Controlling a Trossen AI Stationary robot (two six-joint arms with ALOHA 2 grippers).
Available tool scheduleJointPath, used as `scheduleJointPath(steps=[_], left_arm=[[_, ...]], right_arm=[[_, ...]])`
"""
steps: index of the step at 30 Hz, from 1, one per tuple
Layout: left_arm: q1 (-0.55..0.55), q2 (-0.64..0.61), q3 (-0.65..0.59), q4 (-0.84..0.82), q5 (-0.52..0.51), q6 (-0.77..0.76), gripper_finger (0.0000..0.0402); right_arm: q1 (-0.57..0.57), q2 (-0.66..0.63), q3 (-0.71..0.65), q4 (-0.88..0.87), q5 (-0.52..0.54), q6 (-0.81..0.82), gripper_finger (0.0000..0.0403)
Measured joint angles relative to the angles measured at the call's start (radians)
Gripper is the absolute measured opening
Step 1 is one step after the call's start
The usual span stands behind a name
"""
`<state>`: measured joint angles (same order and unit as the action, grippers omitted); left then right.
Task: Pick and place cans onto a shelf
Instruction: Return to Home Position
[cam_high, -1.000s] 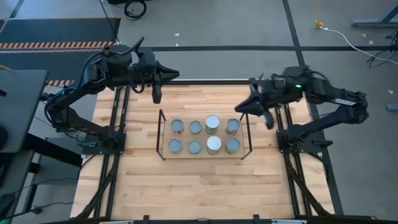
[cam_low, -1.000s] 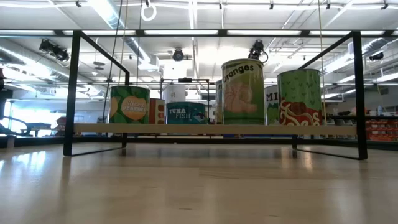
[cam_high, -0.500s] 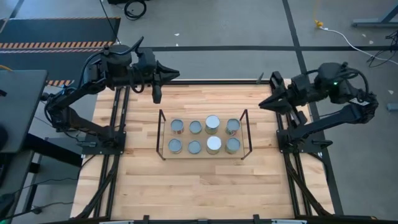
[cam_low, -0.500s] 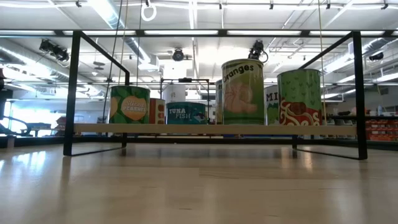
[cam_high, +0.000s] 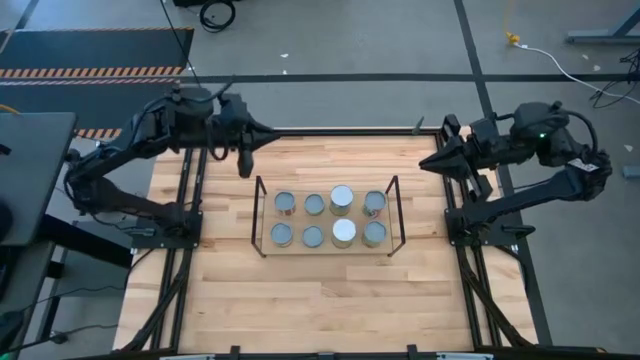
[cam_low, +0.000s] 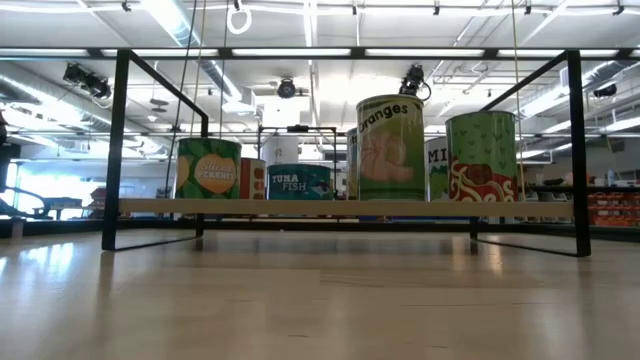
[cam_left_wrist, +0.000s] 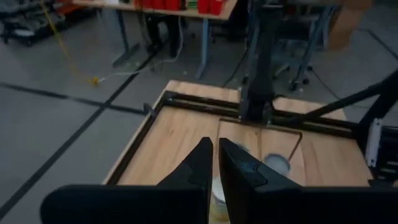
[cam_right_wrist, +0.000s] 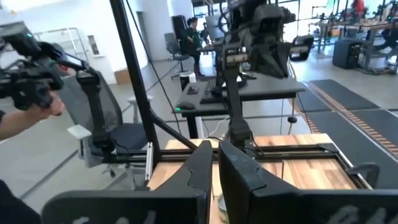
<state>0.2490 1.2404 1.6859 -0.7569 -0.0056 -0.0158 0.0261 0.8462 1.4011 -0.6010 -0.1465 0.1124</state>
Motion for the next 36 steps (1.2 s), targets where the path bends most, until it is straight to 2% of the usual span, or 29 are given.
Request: scheduleJointPath(steps=[6,9,12,16,23,26,28,30,36], left_arm=[[-0.002,-0.214,-0.308,0.121,0.02,-0.004,0.0034],[-0.002,-0.362,-0.466,0.182,0.033,-0.027,0.0034],[-0.002,-0.521,-0.599,0.255,0.078,-0.027,0.0032],[-0.003,-0.694,-0.752,0.34,0.093,-0.052,0.0033],[-0.002,-0.825,-0.923,0.468,0.115,-0.244,0.0034],[-0.002,-0.855,-0.996,0.596,0.227,-0.254,0.0034],[-0.002,-0.886,-1.046,0.708,0.323,-0.238,0.0034],[-0.003,-0.927,-1.085,0.77,0.352,-0.212,0.0035],[-0.002,-1.042,-1.104,0.732,0.251,-0.187,0.0036]], right_arm=[[0.024,-0.068,-0.119,0.09,0.02,-0.005,0.0034],[0.031,-0.117,-0.208,0.119,0.012,0.079,0.0034],[0.032,-0.163,-0.321,0.273,0.019,0.195,0.0034],[0.032,-0.226,-0.48,0.522,0.008,0.202,0.0034],[0.032,-0.335,-0.711,0.828,-0.036,0.209,0.0034],[0.031,-0.407,-0.795,0.944,-0.063,0.228,0.0034],[0.031,-0.475,-0.847,0.967,-0.055,0.266,0.0034],[0.031,-0.555,-0.886,0.95,-0.03,0.315,0.0034],[0.03,-0.844,-0.945,0.784,0.059,0.279,0.0034]])
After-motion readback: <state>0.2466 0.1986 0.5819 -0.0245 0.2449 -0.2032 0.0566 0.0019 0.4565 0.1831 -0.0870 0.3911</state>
